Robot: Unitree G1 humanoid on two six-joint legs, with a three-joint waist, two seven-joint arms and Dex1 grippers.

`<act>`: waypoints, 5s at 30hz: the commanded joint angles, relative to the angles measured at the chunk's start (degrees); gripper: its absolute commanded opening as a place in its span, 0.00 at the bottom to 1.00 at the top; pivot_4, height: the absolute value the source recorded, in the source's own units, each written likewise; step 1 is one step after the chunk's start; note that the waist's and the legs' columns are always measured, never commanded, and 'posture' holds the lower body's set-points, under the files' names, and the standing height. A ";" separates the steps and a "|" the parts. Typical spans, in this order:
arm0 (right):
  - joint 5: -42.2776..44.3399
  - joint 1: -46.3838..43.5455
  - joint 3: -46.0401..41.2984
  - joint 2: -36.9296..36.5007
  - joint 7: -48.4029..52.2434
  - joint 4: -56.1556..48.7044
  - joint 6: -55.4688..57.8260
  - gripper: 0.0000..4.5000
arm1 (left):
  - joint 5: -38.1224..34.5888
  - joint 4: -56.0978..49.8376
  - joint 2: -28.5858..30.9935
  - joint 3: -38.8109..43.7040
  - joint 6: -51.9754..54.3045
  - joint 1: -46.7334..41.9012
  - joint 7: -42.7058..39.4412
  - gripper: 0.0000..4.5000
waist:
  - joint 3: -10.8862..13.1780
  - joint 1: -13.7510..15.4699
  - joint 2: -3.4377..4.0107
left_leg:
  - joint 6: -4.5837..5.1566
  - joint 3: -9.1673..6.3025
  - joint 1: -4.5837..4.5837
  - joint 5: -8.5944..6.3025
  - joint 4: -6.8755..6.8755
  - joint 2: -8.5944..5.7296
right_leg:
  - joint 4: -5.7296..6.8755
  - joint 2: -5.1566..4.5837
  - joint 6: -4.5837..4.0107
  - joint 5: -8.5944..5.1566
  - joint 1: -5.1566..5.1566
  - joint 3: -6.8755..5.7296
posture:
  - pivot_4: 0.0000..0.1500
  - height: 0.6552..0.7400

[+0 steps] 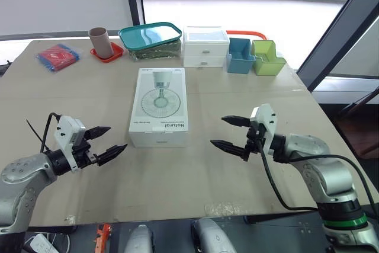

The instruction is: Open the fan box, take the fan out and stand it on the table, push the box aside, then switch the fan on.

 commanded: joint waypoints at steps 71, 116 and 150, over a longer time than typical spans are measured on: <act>-28.30 -23.64 25.89 14.71 -6.42 3.58 -8.48 1.00 | 12.61 29.90 -7.39 -15.55 -15.28 -32.05 -9.14 0.02 | -0.01 -0.01 0.01 | -0.02 -0.20 -0.12 0.02 0.09 -0.06 | 0.18 -0.04 -0.02 0.06 -0.08 -0.19 | 1.00 1.00; -29.85 -30.91 16.60 19.72 -14.04 11.35 -2.48 1.00 | 13.94 28.83 -7.66 -16.49 -15.66 -31.01 -9.36 0.02 | -0.01 -0.01 0.01 | -0.04 -0.23 -0.12 0.03 0.09 -0.06 | 0.19 -0.04 -0.05 0.08 -0.07 -0.22 | 1.00 1.00; -3.69 -12.36 4.44 6.21 -3.97 -10.50 11.35 0.01 | 14.54 29.12 -8.03 -16.51 -15.47 -30.72 -10.02 0.00 | -0.02 -0.04 0.02 | -0.02 -0.21 -0.02 0.03 0.06 -0.06 | 0.17 0.00 -0.01 0.06 0.01 -0.16 | 1.00 1.00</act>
